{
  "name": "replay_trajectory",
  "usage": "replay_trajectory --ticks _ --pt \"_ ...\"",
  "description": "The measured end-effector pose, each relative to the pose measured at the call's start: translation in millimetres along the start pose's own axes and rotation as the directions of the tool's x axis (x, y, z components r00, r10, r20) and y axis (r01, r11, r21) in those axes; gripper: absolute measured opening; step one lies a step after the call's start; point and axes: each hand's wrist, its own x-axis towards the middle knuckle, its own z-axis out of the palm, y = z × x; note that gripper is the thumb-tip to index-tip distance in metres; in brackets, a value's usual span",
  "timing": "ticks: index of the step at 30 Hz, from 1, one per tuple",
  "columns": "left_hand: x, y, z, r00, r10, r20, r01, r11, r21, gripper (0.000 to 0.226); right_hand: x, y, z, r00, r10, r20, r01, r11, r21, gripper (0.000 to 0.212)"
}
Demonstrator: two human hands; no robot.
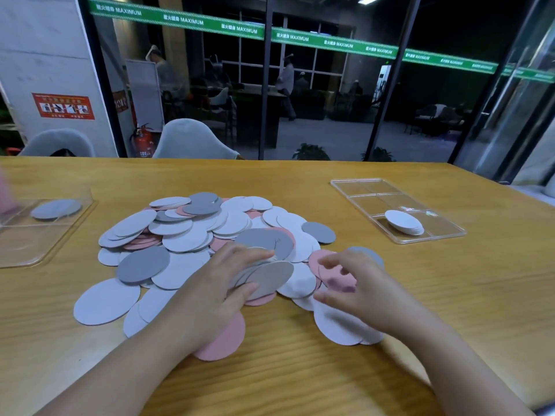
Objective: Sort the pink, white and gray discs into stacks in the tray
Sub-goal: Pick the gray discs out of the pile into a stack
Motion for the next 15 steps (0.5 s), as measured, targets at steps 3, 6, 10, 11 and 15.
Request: replay_trajectory --ticks 3,6,10,11,15 --pt "0.8 0.5 -3.6 1.0 -0.006 0.011 0.006 1.0 0.008 0.052 -11.6 3.7 -6.6 0.985 0.066 0.159 -0.046 0.99 -0.131 0.057" --pt "1.9 0.0 -6.6 1.0 -0.017 0.003 0.017 1.0 -0.017 0.057 -19.0 5.1 -10.4 0.964 0.075 0.254 -0.018 0.975 -0.22 0.068" --pt "-0.7 -1.6 -3.9 0.999 -0.04 0.025 0.04 0.999 -0.009 0.067 -19.9 4.7 -14.8 0.964 0.122 0.238 -0.078 0.979 -0.186 0.069" --pt "-1.1 -1.7 -3.6 0.999 -0.046 0.029 0.046 0.999 -0.004 0.065 -19.1 4.5 -14.9 0.963 0.133 0.233 -0.092 0.979 -0.18 0.069" --pt "-1.4 -1.8 -4.8 0.998 -0.05 0.033 0.05 0.999 0.001 0.061 -15.4 6.5 -12.9 0.96 0.186 0.208 -0.154 0.975 -0.162 0.075"
